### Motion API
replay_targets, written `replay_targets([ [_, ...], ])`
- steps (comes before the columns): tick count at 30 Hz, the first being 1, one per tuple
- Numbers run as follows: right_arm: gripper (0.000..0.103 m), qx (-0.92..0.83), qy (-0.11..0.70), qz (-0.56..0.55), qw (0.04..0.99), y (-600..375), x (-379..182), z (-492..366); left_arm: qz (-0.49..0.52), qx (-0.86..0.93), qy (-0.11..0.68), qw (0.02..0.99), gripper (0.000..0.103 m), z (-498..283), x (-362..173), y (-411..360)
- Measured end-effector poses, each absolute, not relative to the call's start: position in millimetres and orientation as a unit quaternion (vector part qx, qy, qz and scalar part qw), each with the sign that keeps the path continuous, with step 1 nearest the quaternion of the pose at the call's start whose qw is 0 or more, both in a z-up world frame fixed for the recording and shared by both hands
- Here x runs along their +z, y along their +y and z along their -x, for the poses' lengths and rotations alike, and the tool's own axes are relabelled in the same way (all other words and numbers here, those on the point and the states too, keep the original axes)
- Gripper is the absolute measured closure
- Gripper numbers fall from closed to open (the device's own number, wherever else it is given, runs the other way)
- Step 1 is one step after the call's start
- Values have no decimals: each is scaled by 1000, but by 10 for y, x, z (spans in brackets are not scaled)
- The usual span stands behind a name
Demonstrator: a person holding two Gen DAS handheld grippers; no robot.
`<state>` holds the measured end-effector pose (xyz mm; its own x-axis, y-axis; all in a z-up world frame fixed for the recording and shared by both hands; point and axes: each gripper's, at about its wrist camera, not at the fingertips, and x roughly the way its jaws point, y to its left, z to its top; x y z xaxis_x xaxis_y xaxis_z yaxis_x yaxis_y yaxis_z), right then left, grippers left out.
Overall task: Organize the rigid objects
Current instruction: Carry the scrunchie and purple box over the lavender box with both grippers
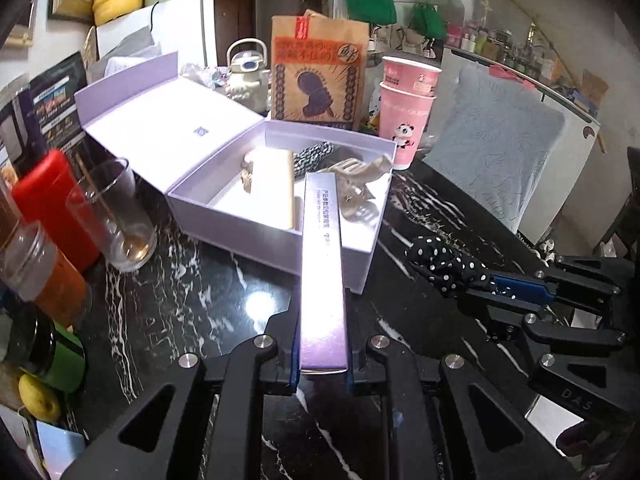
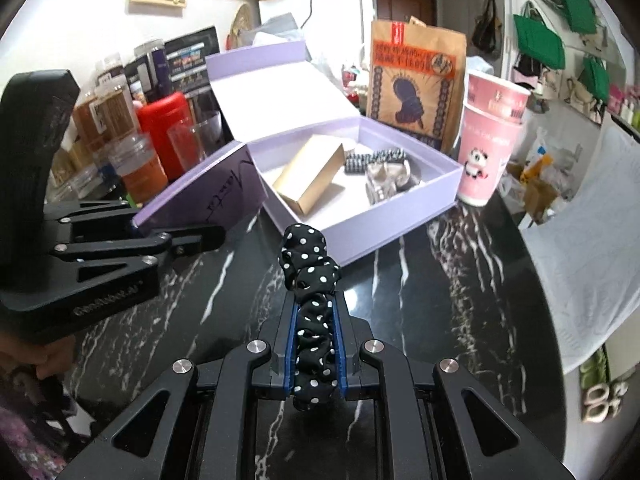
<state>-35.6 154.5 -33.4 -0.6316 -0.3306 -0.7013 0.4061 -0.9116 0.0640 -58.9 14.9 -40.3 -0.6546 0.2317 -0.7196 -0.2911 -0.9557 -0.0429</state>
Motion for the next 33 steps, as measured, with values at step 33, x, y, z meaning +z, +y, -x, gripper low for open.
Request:
replay_targets([
  [33,88,-914,60,-330,228,1551,218,947,352,922,45,158,88,1224,148,301],
])
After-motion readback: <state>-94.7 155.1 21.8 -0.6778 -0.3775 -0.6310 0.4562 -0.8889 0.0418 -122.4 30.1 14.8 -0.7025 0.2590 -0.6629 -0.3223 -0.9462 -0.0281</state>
